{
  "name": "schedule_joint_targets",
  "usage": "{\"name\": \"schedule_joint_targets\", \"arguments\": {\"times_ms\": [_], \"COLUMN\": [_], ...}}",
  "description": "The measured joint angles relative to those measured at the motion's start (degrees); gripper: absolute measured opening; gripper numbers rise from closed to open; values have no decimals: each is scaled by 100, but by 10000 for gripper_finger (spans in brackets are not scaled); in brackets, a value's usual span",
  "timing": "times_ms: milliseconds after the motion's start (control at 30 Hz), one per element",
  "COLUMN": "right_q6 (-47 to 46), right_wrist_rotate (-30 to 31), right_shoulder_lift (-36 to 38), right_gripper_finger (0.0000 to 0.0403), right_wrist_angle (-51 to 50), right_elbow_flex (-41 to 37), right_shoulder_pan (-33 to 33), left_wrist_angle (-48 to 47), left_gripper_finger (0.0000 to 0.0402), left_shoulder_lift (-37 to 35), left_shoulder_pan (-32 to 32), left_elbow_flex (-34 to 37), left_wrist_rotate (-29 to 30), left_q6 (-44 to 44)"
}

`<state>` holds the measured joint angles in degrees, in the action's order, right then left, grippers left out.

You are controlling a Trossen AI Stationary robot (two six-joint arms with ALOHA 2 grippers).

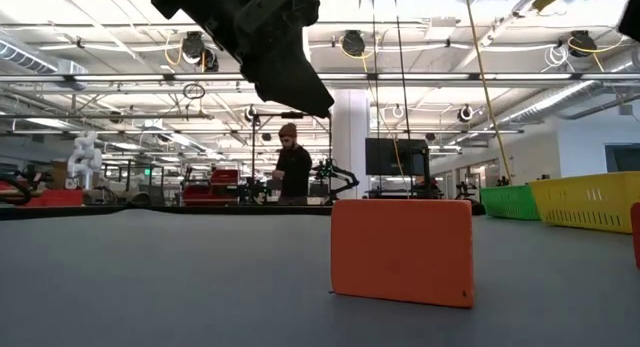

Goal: Sort & place blocks by color
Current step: Put the top left red block into the orange basket, then put the right red block into the orange basket

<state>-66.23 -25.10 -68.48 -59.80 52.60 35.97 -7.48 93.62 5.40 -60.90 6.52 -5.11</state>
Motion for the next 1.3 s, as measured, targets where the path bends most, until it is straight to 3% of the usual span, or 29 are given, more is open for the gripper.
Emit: {"name": "schedule_joint_targets", "arguments": {"times_ms": [367, 600, 700, 867, 1133, 1300], "right_q6": [-1647, -2009, -1995, -1646, -418, 855], "right_wrist_rotate": [639, 738, 747, 884, 2161, 2893], "right_shoulder_lift": [1, 1, 1, 1, 1, -81], "right_gripper_finger": [122, 277, 318, 335, 325, 325], "right_wrist_angle": [-187, -301, -333, -271, 687, 1727], "right_elbow_flex": [2, 2, 2, 2, 2, 2], "right_shoulder_pan": [962, 1207, 1215, 1209, 925, 645], "left_wrist_angle": [-53, -161, -238, -324, -309, -286], "left_gripper_finger": [189, 189, 189, 189, 189, 189], "left_shoulder_lift": [-2, -4, -4, -4, -4, -4], "left_shoulder_pan": [-52, -50, -39, 4, 106, 110], "left_elbow_flex": [-323, -435, -435, -435, -435, -435], "left_wrist_rotate": [-48, -49, -50, -50, -50, -52], "left_q6": [195, 185, 139, 134, 176, 167]}}
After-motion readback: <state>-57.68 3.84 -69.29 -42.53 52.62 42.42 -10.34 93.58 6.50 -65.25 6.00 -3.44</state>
